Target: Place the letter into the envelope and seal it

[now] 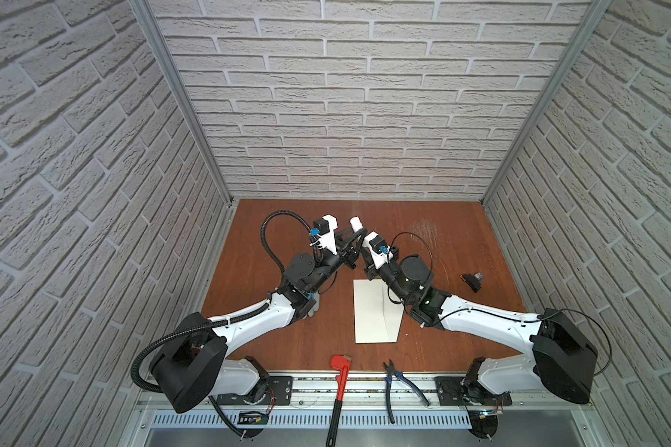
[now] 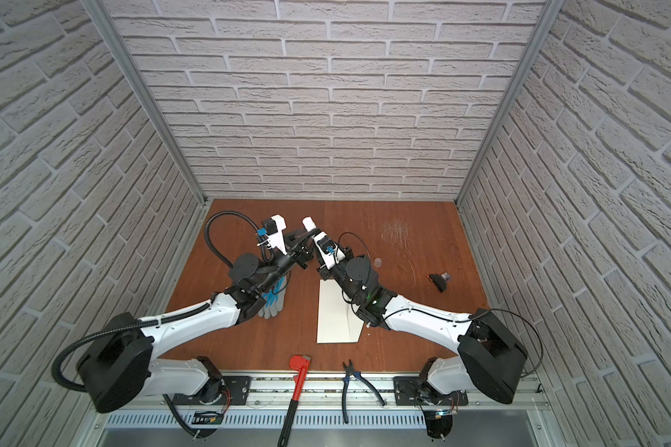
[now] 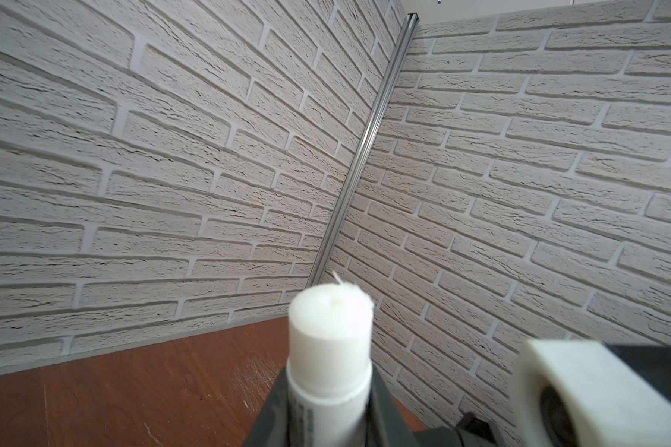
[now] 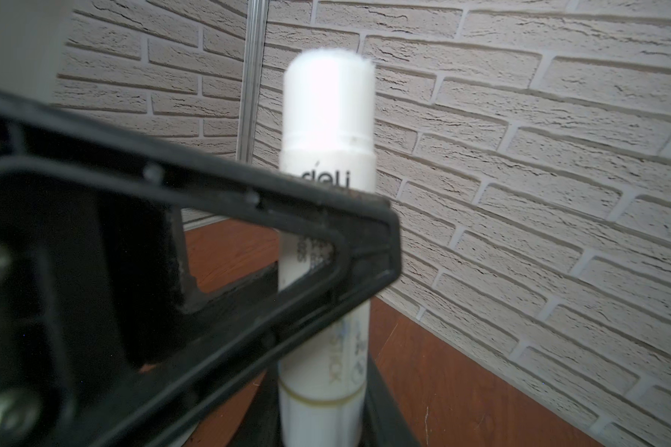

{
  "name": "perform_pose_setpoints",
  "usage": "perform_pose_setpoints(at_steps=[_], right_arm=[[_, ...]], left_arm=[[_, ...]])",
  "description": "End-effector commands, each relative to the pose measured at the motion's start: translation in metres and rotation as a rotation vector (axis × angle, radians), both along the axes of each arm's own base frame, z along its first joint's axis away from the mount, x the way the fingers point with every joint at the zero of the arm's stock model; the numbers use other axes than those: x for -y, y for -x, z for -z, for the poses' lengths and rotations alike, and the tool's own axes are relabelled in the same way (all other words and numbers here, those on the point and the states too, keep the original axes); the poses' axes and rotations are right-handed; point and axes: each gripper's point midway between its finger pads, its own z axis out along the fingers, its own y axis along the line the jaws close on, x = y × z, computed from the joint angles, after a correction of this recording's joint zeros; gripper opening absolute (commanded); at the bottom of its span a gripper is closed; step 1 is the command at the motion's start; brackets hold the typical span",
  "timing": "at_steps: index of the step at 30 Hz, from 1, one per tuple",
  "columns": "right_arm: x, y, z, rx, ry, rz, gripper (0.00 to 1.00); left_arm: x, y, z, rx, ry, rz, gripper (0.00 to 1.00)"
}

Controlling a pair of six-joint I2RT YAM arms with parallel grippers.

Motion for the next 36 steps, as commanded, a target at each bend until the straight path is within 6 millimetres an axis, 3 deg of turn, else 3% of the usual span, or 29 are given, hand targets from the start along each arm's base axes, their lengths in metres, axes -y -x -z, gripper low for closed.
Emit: perform_pose_setpoints(at_steps=[1,6,11,19,25,29,32,34,36], right_arm=[[-0.004,0.004,-0.024,0.039,-0.047,-0.025,0.22],[-0.007,0.010,-0.032,0.044,-0.040,-0.065,0.16],[-0.009,0.029,-0.046,0.013,-0.066,-0.156,0.08],[-0.020,0.095,-0.059,-0.191,-0.111,-0.559,0.06],[-0.003,0.122,-0.078,-0.275,-0.196,-0.707,0.06],[0.008,0.127,-0.083,-0.306,-0.210,-0.734,0.06],[0.015,0.119,-0.076,-0.290,-0.161,-0.665,0.17],[0.022,0.109,-0.063,-0.280,-0.093,-0.581,0.43],[0.031,0.098,-0.049,-0.270,-0.032,-0.488,0.57]], left_arm=[[0.000,0.007,-0.029,0.077,0.062,0.019,0.00],[0.006,0.007,-0.021,0.053,0.051,0.051,0.00],[0.012,0.013,-0.014,0.025,0.024,0.148,0.00],[0.026,0.079,-0.024,0.124,0.008,0.568,0.00],[0.018,0.101,-0.029,0.120,0.062,0.719,0.00],[0.019,0.104,-0.031,0.109,0.075,0.752,0.00],[0.018,0.099,-0.033,0.108,0.089,0.726,0.00],[0.017,0.090,-0.036,0.096,0.107,0.677,0.00],[0.013,0.073,-0.039,0.073,0.139,0.590,0.00]])
